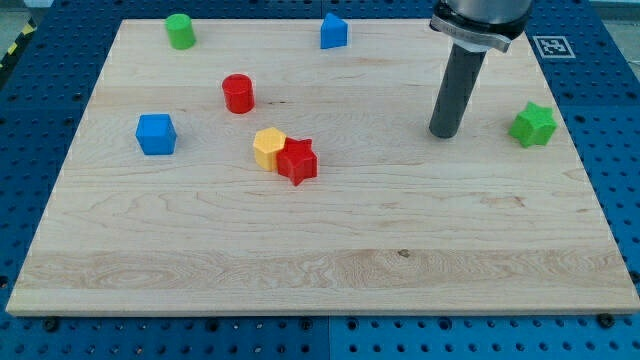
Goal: Separate the red star from the hexagon
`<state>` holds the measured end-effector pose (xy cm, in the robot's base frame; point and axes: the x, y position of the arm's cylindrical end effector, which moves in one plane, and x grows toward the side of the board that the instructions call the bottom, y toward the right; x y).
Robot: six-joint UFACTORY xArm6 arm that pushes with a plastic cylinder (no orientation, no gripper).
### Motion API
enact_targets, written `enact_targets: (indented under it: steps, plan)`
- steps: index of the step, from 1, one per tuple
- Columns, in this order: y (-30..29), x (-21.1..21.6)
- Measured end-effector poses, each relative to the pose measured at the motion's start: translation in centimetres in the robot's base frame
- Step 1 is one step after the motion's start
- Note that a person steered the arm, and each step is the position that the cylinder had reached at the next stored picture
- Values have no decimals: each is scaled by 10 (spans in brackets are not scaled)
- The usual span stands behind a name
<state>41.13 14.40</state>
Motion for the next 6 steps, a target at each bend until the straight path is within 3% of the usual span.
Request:
enact_targets:
  steps: [1,4,6]
  plan:
    - [-7,0]
    - [-130,6]
    - [-184,37]
